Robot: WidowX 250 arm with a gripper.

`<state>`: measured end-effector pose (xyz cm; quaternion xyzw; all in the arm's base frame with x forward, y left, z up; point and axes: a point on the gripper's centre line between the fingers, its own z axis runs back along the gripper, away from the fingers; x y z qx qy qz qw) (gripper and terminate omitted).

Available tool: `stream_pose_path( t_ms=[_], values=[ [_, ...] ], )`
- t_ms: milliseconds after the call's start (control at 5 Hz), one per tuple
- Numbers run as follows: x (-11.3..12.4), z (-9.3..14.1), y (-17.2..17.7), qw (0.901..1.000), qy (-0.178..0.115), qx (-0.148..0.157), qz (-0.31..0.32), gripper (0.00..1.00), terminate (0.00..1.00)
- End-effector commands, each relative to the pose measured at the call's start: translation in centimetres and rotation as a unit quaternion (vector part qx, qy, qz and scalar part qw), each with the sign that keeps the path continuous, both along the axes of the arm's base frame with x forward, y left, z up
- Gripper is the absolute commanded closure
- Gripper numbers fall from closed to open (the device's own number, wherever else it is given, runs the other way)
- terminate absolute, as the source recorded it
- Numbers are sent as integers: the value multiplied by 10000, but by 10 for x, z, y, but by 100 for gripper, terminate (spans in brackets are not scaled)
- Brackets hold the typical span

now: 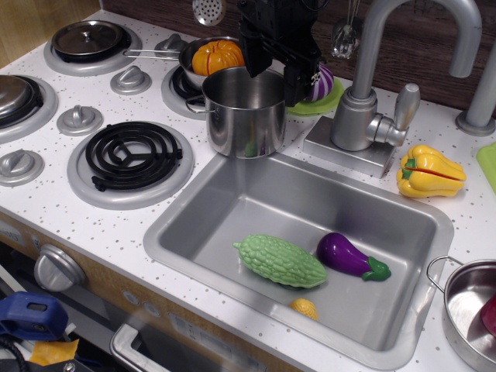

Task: Put pot on stove which is near stove

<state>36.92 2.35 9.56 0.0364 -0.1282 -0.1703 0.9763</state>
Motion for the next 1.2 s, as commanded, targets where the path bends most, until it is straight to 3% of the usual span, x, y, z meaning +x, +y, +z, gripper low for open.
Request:
stream_pose_path(
  t_ms=[0,400,800,1000],
  values=[
    [0,0,0,10000,0,0,0,0,0],
    [1,-23,3,9994,-96,-342,-49,0,0],
    [-1,-35,4,9986,-152,-500,32,0,0],
    [1,-41,5,9982,-190,-558,93,100,0]
  ],
)
